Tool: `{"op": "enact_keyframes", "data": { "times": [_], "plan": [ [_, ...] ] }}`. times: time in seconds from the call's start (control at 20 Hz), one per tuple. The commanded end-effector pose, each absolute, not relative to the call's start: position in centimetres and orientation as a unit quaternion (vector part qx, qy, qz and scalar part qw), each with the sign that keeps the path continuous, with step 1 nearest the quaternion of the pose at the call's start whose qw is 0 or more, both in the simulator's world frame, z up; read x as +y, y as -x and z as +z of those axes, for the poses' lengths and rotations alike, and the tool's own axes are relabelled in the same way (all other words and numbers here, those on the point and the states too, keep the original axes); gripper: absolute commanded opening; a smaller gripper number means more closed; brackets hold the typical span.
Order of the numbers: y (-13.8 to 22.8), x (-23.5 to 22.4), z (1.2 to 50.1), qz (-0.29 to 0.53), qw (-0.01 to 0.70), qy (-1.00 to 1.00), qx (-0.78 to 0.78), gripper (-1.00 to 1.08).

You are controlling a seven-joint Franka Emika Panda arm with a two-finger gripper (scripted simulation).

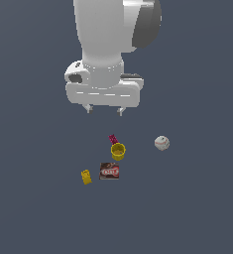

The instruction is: Pick up a designated object from a clutter of objects.

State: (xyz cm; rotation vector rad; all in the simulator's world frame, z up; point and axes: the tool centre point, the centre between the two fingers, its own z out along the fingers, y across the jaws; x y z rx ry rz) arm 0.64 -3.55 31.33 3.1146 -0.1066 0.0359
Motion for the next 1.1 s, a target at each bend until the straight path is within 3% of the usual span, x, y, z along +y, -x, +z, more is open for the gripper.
{"op": "enact_keyframes", "data": {
  "times": [0.0,0.45,1.05],
  "plan": [
    [-0.6,-3.5,30.7,0.011,0.012,-0.999,-0.028,1.00],
    [-0.3,-3.0,25.5,0.008,0.010,-1.000,0.023,1.00],
    [2.8,-2.0,14.1,0.003,0.005,-0.990,0.142,1.00]
  ]
}}
